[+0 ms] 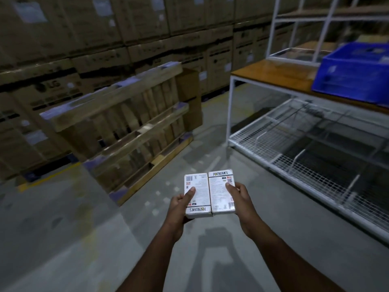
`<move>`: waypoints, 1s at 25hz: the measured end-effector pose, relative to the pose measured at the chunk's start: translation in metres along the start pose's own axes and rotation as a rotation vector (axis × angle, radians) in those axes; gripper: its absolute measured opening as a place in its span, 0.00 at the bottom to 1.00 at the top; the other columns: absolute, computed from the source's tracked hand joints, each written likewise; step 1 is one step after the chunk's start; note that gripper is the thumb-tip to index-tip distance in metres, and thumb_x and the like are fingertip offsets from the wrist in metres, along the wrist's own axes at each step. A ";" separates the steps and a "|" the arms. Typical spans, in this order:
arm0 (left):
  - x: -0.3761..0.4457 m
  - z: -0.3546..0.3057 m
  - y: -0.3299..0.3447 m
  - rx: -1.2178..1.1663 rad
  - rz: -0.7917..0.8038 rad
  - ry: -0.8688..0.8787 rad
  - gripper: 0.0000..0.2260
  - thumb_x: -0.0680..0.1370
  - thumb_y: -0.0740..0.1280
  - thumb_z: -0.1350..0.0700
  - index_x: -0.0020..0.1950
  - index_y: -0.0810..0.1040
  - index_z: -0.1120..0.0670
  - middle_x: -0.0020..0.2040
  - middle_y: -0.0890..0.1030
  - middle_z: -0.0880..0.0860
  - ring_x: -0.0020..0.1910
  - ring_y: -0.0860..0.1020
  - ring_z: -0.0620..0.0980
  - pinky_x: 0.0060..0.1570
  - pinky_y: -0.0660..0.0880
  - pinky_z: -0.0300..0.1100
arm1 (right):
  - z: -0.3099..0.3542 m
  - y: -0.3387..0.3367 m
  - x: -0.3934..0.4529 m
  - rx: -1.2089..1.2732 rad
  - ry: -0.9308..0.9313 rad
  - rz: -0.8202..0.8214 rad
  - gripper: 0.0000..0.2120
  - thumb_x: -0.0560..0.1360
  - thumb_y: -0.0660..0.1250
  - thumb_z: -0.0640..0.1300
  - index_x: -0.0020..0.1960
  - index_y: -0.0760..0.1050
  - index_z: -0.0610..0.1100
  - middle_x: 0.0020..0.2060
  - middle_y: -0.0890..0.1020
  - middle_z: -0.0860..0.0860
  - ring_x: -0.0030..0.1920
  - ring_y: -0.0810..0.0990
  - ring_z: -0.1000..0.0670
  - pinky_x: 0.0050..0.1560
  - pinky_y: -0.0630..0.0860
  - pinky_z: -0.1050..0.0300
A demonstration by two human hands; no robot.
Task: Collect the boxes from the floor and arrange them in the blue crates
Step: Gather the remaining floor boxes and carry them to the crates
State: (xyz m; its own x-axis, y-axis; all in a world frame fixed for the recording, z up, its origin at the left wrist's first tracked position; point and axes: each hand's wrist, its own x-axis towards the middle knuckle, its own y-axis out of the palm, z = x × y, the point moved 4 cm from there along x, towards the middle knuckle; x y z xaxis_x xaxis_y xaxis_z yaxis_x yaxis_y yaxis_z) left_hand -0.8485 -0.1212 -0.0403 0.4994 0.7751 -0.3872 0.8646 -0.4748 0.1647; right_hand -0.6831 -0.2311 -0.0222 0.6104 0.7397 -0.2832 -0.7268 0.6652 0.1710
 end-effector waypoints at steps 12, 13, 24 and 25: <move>0.182 -0.050 0.206 0.057 0.371 0.030 0.32 0.73 0.74 0.39 0.67 0.73 0.60 0.54 0.85 0.60 0.52 0.85 0.60 0.51 0.83 0.55 | 0.081 -0.144 0.132 0.109 -0.111 -0.349 0.17 0.78 0.67 0.53 0.64 0.70 0.49 0.57 0.83 0.48 0.54 0.84 0.48 0.60 0.78 0.43; 0.198 -0.057 0.222 0.058 0.393 0.033 0.33 0.72 0.74 0.39 0.67 0.72 0.60 0.54 0.85 0.61 0.53 0.85 0.60 0.50 0.83 0.55 | 0.092 -0.152 0.145 0.113 -0.122 -0.377 0.17 0.78 0.66 0.53 0.64 0.70 0.50 0.57 0.83 0.49 0.54 0.83 0.48 0.61 0.78 0.43; 0.311 -0.135 0.400 0.102 0.811 -0.067 0.25 0.78 0.68 0.44 0.70 0.73 0.58 0.61 0.82 0.62 0.58 0.82 0.64 0.51 0.81 0.61 | 0.188 -0.251 0.249 0.250 -0.271 -0.716 0.19 0.79 0.66 0.48 0.68 0.66 0.50 0.57 0.81 0.49 0.53 0.82 0.51 0.51 0.78 0.52; 0.319 -0.138 0.414 0.103 0.839 -0.082 0.25 0.79 0.67 0.44 0.70 0.73 0.58 0.62 0.82 0.62 0.57 0.82 0.65 0.51 0.81 0.61 | 0.194 -0.263 0.260 0.251 -0.275 -0.732 0.19 0.79 0.66 0.48 0.67 0.65 0.50 0.57 0.80 0.48 0.53 0.81 0.50 0.52 0.79 0.50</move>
State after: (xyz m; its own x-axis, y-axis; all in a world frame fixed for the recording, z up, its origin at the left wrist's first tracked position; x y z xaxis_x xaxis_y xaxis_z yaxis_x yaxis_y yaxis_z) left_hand -0.3238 -0.0129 0.0295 0.9637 0.1187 -0.2391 0.1986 -0.9173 0.3451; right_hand -0.2718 -0.1942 0.0419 0.9818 0.0863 -0.1694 -0.0423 0.9678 0.2482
